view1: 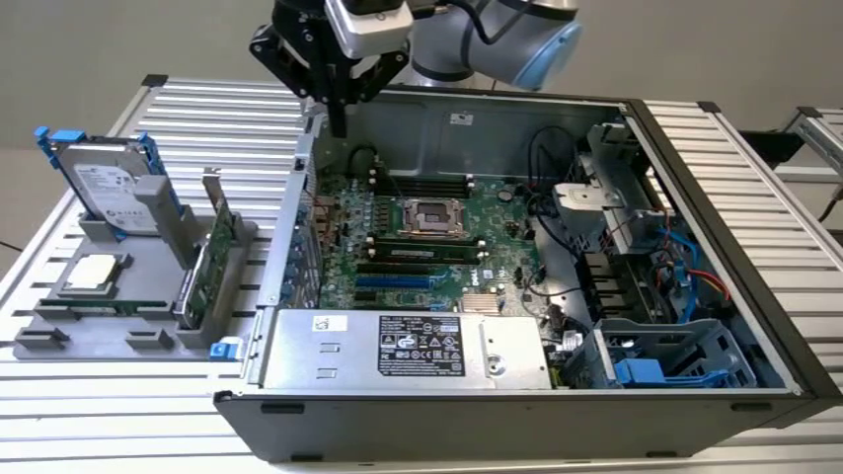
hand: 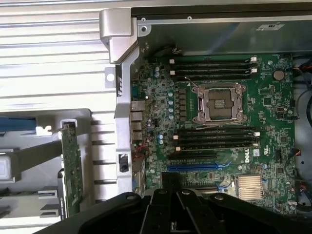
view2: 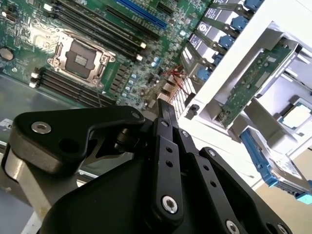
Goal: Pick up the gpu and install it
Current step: 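Reach for the gpu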
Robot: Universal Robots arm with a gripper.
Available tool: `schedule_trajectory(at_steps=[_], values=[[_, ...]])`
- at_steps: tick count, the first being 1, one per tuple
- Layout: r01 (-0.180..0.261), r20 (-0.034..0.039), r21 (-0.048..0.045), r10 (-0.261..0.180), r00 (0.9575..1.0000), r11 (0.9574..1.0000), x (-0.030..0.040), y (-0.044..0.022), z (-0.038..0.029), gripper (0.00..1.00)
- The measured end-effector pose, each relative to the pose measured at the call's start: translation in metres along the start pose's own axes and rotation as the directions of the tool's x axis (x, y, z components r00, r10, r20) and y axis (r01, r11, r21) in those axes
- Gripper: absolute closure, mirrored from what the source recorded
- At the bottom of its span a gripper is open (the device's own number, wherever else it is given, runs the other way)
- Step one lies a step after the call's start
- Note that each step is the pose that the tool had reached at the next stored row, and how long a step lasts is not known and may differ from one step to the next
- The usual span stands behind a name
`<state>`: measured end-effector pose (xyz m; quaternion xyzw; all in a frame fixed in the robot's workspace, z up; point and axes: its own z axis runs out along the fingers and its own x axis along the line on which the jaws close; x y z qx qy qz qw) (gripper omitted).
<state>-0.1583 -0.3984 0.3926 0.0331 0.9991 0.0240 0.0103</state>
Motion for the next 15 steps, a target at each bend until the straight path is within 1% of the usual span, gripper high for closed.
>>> schedule_trajectory(at_steps=[15], values=[[0.006,-0.0003,-0.0002,-0.006,1.0,1.0,0.0173,-0.0007,-0.0003,1.0]])
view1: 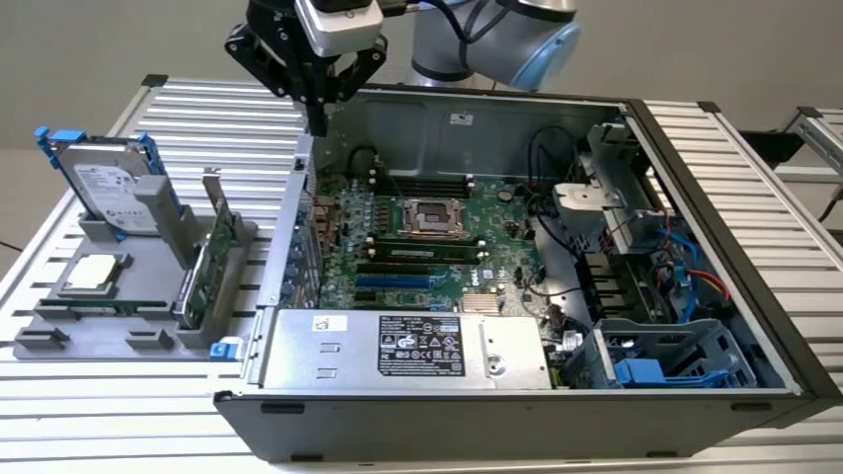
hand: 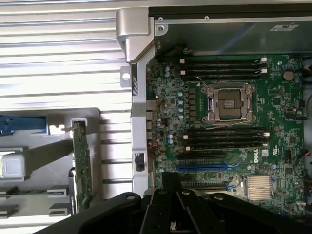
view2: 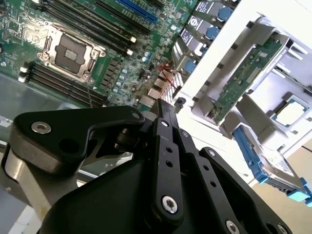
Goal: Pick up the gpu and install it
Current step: 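Reach for the gpu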
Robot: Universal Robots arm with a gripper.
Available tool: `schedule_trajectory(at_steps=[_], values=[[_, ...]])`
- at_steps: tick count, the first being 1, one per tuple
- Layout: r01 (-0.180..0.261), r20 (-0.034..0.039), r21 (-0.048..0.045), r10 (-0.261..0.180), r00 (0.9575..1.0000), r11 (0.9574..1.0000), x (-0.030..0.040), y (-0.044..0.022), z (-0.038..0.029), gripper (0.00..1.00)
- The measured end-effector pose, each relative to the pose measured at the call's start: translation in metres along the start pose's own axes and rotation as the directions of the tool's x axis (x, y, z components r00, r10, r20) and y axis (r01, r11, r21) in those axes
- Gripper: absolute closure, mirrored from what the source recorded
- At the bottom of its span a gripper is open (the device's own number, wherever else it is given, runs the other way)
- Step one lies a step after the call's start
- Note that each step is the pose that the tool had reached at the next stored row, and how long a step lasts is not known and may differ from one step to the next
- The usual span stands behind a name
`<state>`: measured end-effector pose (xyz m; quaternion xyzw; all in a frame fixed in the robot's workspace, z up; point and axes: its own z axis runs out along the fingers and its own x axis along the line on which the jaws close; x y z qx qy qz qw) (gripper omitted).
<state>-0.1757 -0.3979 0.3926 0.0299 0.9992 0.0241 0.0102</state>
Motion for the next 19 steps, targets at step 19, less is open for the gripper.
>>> schedule_trajectory(at_steps=[19], values=[[0.008,-0.0004,-0.0001,-0.008,1.0,1.0,0.0225,-0.0007,-0.0005,1.0]])
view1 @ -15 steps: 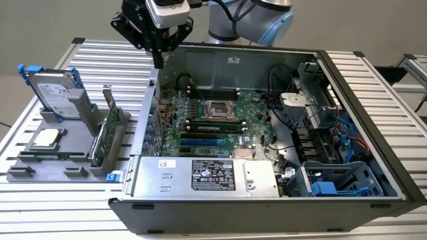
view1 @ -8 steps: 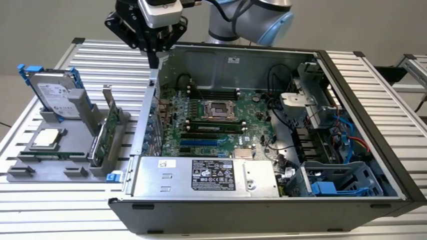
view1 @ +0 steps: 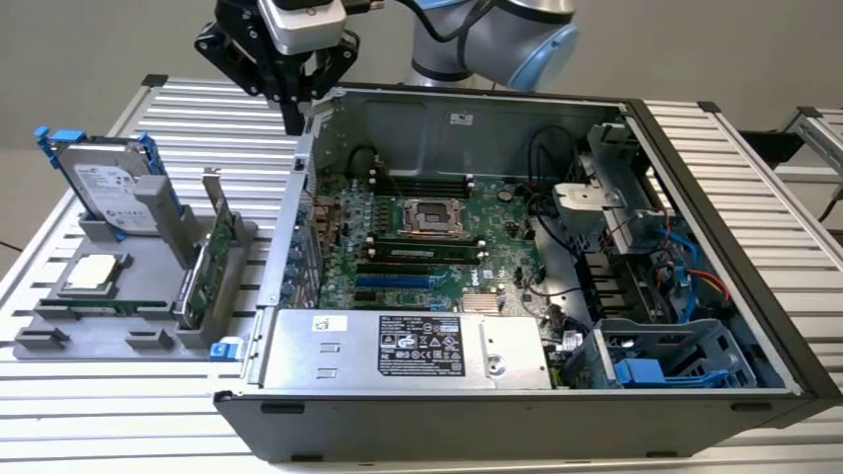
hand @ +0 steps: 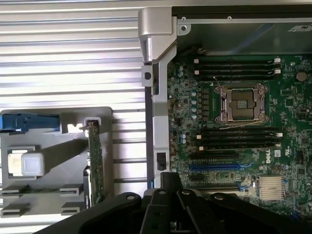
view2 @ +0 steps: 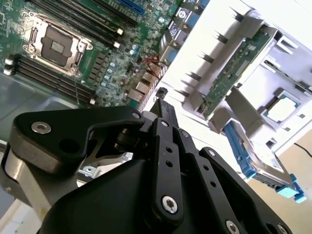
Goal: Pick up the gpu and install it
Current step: 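Reach for the gpu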
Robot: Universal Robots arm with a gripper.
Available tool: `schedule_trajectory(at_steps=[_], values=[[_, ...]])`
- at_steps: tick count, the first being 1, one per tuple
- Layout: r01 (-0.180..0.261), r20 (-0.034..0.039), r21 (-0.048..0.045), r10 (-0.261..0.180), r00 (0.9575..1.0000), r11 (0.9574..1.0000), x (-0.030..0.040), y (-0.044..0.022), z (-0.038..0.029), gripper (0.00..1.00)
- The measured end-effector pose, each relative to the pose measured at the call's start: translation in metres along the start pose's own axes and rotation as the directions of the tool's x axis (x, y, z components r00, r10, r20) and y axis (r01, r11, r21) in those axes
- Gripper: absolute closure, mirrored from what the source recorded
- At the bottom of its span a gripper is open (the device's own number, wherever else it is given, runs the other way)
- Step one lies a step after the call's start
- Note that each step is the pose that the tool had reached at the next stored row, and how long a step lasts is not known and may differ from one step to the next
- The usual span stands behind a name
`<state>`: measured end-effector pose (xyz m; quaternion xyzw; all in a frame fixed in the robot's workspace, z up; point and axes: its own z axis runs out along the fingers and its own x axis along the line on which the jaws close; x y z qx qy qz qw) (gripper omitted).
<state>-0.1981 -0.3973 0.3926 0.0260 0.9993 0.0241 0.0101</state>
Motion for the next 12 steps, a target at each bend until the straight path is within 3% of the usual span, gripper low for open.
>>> schedule_trajectory(at_steps=[12], values=[[0.005,-0.0002,-0.0001,-0.005,1.0,1.0,0.0134,-0.0003,-0.0003,1.0]])
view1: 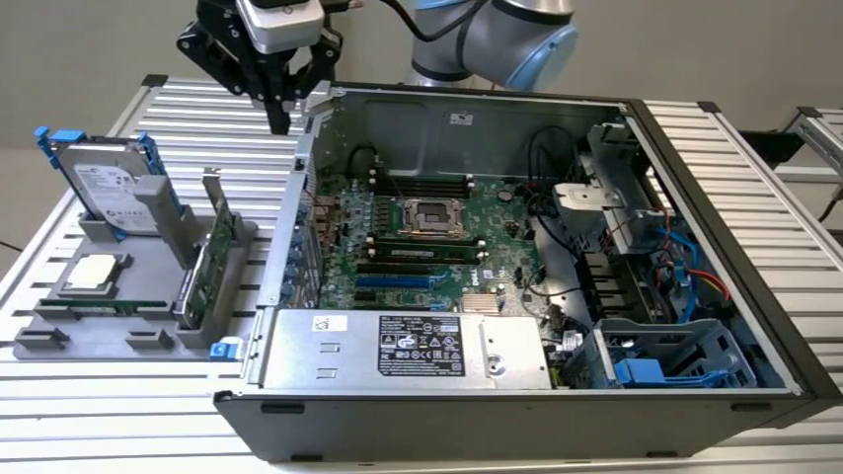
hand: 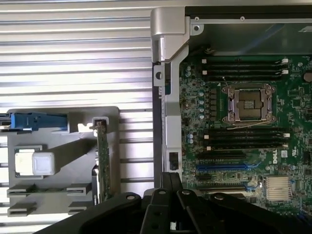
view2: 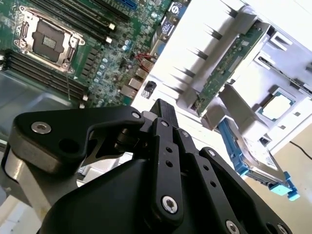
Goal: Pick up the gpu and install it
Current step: 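Reach for the gpu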
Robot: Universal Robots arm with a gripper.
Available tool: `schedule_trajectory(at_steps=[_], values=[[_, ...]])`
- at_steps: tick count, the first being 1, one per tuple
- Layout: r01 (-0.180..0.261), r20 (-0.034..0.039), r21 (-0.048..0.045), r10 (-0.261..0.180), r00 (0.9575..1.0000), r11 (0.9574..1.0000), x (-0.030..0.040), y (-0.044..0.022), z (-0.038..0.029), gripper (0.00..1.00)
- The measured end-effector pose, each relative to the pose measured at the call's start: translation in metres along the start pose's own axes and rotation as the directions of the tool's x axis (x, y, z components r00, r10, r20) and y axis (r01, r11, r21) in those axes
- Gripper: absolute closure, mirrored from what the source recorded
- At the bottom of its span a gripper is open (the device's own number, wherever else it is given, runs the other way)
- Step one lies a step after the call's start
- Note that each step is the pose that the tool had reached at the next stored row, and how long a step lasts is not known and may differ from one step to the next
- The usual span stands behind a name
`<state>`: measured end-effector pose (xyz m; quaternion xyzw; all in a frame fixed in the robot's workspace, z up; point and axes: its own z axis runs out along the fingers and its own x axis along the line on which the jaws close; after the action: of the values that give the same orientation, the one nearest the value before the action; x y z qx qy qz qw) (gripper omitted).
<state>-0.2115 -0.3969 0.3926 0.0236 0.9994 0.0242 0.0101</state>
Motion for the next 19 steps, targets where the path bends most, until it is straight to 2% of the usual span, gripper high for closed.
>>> schedule_trajectory(at_steps=[8,19], values=[[0.003,-0.0002,-0.0001,-0.003,1.0,1.0,0.0094,-0.0002,-0.0002,1.0],[0.006,-0.0003,-0.0001,-0.006,1.0,1.0,0.0291,-0.001,-0.0006,1.0]])
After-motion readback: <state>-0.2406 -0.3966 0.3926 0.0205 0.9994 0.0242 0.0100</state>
